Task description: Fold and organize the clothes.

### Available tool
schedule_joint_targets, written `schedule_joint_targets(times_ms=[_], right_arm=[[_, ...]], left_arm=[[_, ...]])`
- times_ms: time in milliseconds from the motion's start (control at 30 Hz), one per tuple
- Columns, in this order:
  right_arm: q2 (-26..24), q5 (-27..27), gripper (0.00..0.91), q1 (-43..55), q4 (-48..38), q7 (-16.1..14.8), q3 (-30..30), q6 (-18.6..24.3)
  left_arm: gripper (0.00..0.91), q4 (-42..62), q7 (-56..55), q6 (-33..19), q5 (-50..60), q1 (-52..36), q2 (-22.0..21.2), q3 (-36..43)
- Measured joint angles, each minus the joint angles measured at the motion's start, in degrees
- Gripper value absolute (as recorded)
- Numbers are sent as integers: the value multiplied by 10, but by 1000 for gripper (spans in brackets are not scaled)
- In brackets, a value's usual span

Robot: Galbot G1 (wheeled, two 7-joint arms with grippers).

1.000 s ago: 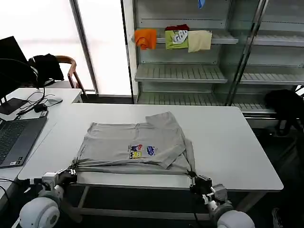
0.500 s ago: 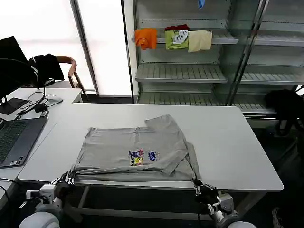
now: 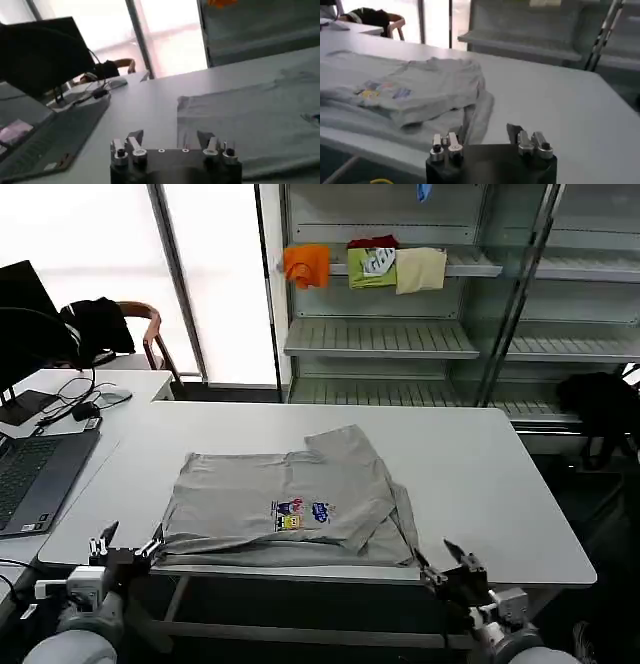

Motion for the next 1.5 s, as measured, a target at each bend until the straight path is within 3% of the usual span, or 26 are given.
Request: schedule_joint_targets(times_ms=[167, 367, 667, 900, 1200, 1500], right_arm=[[1, -3, 907, 75, -27, -21, 1, 15], [24, -8, 907, 229, -125, -48, -66, 32], [98, -25, 907, 471, -358, -101, -193, 28], [168, -74, 907, 608, -563, -155, -254, 18], [243, -145, 907, 714, -757, -225, -281, 16], [289, -190, 907, 755, -874, -277, -283, 32]], left_arm=[[907, 7, 20, -11, -15, -51, 8, 7], [907, 71, 55, -24, -32, -149, 0, 44], [907, 189, 106, -21, -51, -297, -12, 107], [907, 285, 148, -10, -49, -383, -19, 152], [907, 384, 198, -2, -36, -445, -29, 200], [907, 436, 233, 1, -31, -473, -33, 217]])
